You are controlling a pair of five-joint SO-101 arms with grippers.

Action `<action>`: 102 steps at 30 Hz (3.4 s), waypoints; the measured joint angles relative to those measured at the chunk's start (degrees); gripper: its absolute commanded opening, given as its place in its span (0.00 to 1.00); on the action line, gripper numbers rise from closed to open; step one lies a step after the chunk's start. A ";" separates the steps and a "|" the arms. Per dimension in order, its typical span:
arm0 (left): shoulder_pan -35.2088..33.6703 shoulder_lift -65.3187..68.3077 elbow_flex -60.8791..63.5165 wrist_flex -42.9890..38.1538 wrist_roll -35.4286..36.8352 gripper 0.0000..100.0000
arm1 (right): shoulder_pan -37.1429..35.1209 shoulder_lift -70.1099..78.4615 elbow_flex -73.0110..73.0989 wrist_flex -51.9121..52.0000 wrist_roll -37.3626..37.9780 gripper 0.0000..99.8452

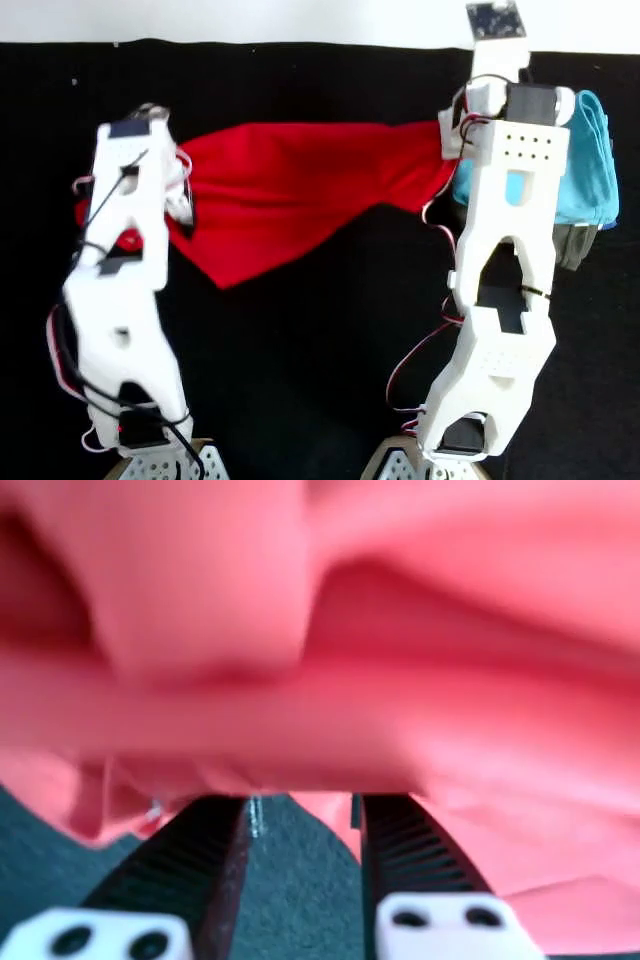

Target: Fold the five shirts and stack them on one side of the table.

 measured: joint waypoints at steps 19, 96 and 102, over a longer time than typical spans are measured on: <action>-6.51 24.53 -50.73 5.27 0.00 0.14 | -3.34 0.00 -10.20 2.46 0.00 0.01; 6.86 -39.03 -3.96 18.11 1.49 0.01 | -1.67 -0.09 -38.51 6.95 -1.93 0.01; 2.29 -57.05 -4.22 18.55 1.58 0.01 | 1.14 -0.18 -43.87 6.95 -1.93 0.01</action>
